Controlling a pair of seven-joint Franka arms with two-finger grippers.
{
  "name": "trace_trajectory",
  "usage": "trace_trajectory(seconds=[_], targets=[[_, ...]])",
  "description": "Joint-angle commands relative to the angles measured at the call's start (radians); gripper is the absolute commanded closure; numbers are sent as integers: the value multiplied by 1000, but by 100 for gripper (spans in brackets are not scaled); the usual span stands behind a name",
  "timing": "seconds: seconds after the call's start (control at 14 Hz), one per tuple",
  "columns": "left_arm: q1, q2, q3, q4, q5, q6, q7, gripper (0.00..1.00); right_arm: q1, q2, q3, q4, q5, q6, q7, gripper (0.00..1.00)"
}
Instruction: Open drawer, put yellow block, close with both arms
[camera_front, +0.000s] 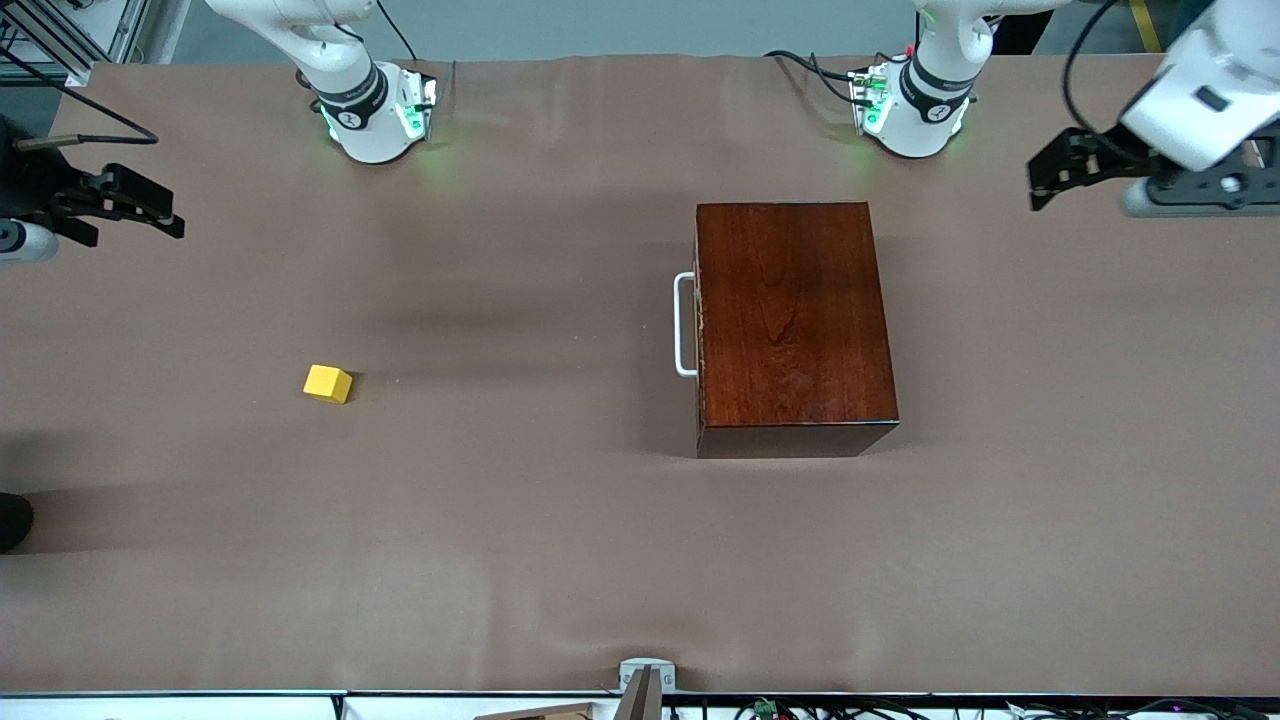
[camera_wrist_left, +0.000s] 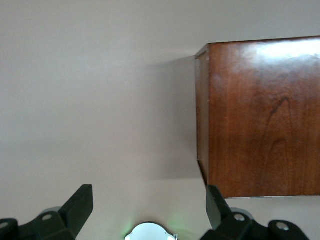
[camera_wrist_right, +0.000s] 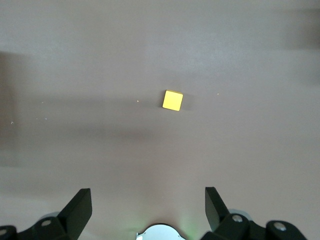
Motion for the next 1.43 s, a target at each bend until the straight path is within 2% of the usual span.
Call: trace_trajectory(seconds=[0.0, 0.14, 0.5, 0.57, 0.72, 0.86, 0.93, 1.0, 1.36], targets=[[-6, 128, -103, 144, 18, -25, -102, 0, -21, -16, 12, -17, 6, -1, 3, 0], [-72, 242, -169, 243, 20, -22, -270, 0, -21, -16, 12, -17, 6, -1, 3, 0], [-452, 480, -102, 395, 84, 34, -711, 0, -27, -16, 12, -18, 6, -1, 3, 0], [-528, 520, -59, 427, 89, 43, -754, 0, -27, -16, 12, -17, 6, -1, 3, 0], [-731, 626, 105, 503, 89, 72, -828, 0, -29, -16, 12, -18, 6, -1, 3, 0], [-929, 712, 305, 509, 89, 116, -832, 0, -27, -16, 12, -18, 6, -1, 3, 0], [-1004, 756, 388, 509, 89, 136, -829, 0, -27, -16, 12, -17, 6, -1, 0, 0], [-1050, 787, 439, 509, 89, 162, -828, 0, -29, -16, 12, -17, 6, -1, -2, 0], [-1097, 892, 458, 503, 113, 207, -828, 0, -27, -16, 12, -18, 6, -1, 0, 0]])
